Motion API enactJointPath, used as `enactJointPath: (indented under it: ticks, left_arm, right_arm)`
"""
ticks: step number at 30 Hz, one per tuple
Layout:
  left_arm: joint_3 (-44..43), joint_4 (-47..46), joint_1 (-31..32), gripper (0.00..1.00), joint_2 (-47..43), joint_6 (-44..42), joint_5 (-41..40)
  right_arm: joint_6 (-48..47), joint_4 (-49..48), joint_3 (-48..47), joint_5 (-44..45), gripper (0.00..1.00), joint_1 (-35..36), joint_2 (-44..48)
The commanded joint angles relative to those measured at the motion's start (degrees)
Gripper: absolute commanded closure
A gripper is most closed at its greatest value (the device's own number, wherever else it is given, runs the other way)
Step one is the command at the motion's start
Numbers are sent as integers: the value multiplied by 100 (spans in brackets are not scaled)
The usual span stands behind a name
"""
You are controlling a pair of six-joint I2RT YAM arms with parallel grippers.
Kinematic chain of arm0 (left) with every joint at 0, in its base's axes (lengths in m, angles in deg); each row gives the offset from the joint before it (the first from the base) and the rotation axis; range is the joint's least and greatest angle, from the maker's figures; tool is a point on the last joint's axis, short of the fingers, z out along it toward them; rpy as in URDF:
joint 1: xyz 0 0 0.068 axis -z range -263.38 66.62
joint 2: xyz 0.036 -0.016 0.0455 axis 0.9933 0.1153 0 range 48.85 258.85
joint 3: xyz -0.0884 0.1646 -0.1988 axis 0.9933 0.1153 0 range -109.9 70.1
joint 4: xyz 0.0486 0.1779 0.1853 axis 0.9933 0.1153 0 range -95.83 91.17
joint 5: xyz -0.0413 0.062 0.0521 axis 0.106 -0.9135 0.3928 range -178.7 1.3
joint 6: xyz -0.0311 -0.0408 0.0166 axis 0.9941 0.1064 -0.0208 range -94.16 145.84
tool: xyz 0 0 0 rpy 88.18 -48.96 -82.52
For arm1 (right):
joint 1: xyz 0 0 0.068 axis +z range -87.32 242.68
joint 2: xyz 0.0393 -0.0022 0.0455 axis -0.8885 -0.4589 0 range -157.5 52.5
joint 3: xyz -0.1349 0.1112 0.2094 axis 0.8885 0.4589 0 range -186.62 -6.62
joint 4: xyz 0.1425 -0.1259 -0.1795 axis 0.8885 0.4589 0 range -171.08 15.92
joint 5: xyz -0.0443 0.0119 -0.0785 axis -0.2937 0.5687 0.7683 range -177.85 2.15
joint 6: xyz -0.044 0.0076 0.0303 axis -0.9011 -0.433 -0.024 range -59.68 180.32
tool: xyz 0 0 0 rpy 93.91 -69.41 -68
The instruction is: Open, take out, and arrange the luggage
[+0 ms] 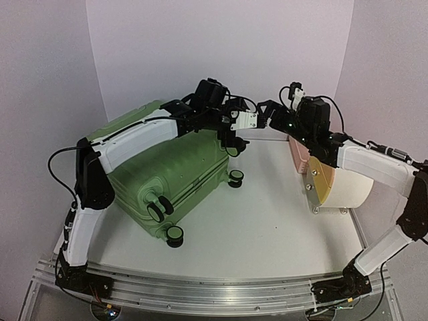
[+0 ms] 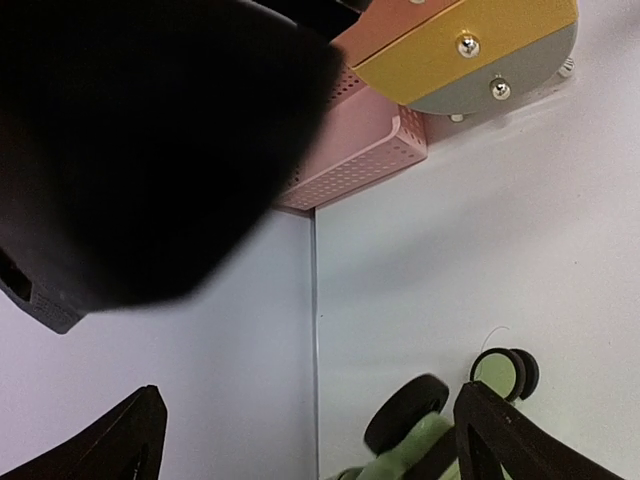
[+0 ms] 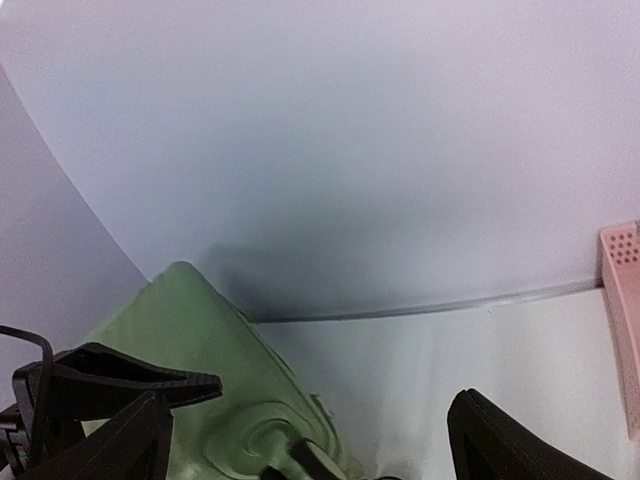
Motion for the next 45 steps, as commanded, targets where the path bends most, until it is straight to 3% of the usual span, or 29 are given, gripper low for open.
enactJointPath:
  ticks: [1,5,10,13,16,19,22,28,39,45]
  left_arm:
    - [417,-654,-121,0,-1393,647,-483]
    - [1152,-397,-319,0,-2173,459,-640]
    - [1476,470,-1027,0,-2783,843,-708]
    - [2533,123,-1152,0,-3367,665,-1010]
    - [2739,438,-1638,0,-3670,1129,-1154]
    - [2456,1010,-2416,1,-3694,1782,-1082]
    - [2428,1638,-3527,2,-3834,2560,-877]
    - [3614,1680,-4920,4,-4401,3436,-312]
    - [4138,1474,-5248,3,-4792,3723,-21]
    - [4196,1518,-5254,3,-4882,3703,173]
  right_arm:
    - [-773,690,-266,-752,2,1184,37]
    - [-683,695,-319,-724,2,1193,166]
    - [-650,682,-501,-999,2,1193,208]
    - [-783,693,-780,-1625,2,1217,72]
    - [-1075,779,-993,-1807,3,1509,-119]
    - [-1010,1051,-1229,-1591,4,1897,-365]
    - [-900,1760,-1599,-569,6,2736,-832]
    - [-924,3339,-2824,625,2,4129,-1891]
    - [-784,3675,-3826,714,2,4437,-3332]
    - [-878,3676,-4176,1145,16,4416,-3687]
